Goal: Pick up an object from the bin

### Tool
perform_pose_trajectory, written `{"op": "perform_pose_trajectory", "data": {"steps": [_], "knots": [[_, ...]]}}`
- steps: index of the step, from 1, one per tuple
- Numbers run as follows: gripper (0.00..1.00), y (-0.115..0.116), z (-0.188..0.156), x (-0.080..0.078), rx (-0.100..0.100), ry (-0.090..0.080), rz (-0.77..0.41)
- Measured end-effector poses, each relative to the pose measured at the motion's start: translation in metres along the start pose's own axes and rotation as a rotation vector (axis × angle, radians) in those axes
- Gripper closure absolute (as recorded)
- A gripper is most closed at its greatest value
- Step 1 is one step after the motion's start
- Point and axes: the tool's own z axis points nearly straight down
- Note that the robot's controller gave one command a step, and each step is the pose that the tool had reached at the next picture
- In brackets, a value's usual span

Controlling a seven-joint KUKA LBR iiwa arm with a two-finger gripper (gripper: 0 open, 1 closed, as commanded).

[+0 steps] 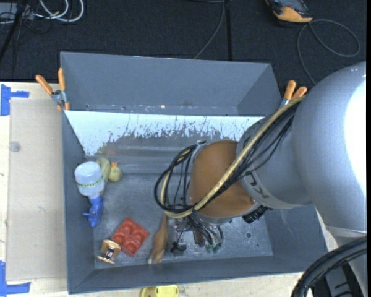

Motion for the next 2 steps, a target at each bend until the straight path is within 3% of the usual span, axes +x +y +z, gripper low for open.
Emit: {"op": "perform_pose_trajectory", "data": {"steps": [1,2], "knots": [[1.00,0.000,0.000,0.000,0.000,0.000,0.000],[0.00,0.024,-0.006,0.001,-0.001,-0.004,0.062]]}}
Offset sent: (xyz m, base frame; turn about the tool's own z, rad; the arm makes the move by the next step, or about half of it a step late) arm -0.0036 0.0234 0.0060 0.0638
